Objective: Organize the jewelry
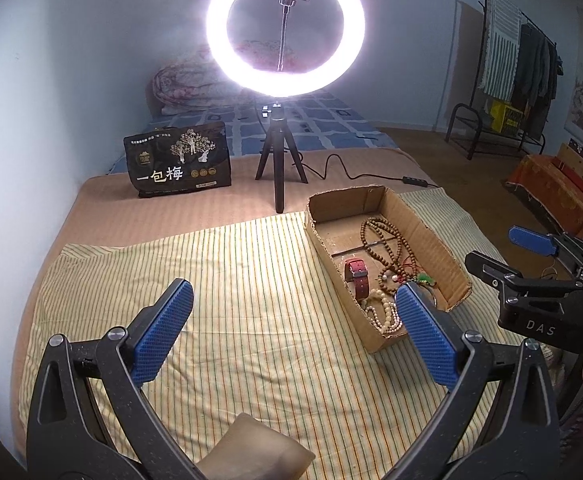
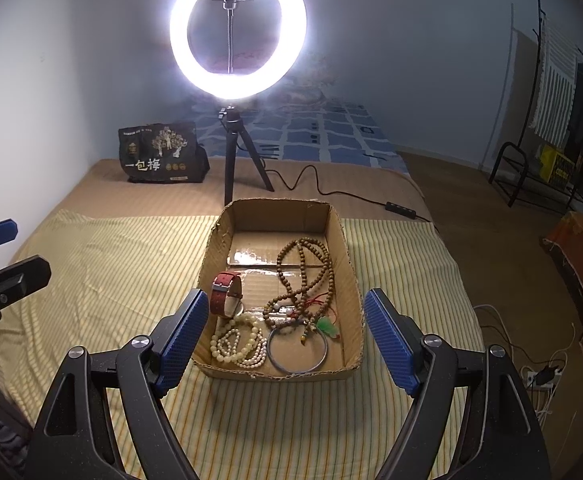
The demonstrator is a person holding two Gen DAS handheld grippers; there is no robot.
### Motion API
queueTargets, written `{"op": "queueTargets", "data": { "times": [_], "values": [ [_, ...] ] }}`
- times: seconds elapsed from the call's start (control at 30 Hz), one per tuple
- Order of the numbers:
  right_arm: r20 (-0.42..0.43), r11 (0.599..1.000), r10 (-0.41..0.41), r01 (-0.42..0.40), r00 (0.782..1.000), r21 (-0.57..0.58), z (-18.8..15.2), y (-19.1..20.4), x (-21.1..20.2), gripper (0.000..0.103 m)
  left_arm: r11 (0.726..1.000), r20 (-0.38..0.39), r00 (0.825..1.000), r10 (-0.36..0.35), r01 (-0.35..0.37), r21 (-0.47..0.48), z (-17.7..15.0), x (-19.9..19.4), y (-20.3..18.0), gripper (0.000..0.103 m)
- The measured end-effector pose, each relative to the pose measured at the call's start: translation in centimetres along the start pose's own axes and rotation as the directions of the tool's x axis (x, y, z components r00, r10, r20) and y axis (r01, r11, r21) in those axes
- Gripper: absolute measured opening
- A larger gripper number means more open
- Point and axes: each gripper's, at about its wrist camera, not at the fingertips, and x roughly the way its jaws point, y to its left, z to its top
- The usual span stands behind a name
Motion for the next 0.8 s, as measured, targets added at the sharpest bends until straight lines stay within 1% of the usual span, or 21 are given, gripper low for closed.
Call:
{"op": "queueTargets", "data": {
  "times": [0.8],
  "values": [
    [-0.004, 1.0, 0.001, -0.001, 1.0, -0.001, -0.04, 0.09, 0.07, 0.08, 1.0, 0.002, 1.0, 0.005, -0.005, 0.005, -0.04, 0.0, -0.24, 0.103]
  ]
}}
